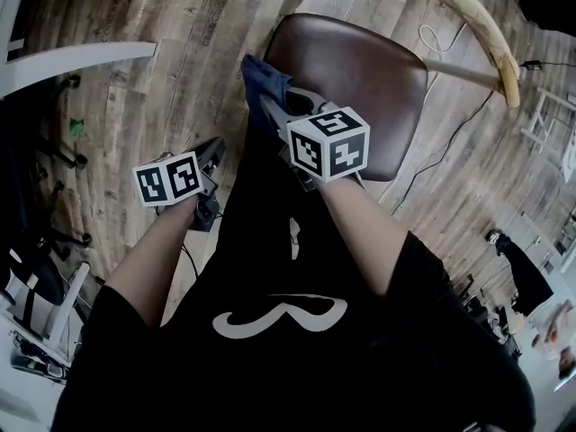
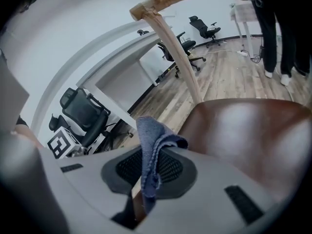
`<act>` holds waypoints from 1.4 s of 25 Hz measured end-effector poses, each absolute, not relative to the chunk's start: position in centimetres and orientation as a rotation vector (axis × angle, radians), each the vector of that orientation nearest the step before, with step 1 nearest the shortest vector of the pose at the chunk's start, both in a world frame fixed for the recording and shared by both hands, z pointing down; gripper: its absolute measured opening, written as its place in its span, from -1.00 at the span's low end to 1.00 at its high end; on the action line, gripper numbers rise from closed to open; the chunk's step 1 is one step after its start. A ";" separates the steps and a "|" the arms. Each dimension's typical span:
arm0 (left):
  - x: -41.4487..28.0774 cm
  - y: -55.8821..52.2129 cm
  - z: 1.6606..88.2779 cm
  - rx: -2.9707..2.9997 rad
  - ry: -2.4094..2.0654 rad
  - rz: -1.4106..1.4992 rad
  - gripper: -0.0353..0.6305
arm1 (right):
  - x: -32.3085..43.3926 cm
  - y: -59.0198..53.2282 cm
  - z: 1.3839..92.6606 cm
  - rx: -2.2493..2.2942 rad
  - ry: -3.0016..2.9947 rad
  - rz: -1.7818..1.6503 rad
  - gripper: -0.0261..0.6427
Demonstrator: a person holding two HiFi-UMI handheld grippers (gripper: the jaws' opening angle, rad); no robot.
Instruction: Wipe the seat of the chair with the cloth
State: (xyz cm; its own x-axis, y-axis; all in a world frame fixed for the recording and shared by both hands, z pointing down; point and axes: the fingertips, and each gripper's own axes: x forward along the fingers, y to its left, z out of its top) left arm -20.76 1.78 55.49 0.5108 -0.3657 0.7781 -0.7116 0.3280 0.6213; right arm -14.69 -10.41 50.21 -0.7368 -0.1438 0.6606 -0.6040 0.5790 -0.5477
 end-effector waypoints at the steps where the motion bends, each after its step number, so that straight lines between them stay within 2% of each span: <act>1: -20.8 1.9 55.6 1.274 -1.079 0.297 -0.85 | -14.7 -10.6 50.6 0.596 -2.241 1.061 -0.76; 22: -20.2 1.2 55.7 1.288 -1.039 0.341 -0.85 | -12.1 -11.3 54.6 0.641 -2.140 0.809 -0.76; 35: -18.9 0.2 55.9 1.330 -0.981 0.416 -0.85 | -6.5 -11.2 55.2 0.767 -2.076 0.816 -0.76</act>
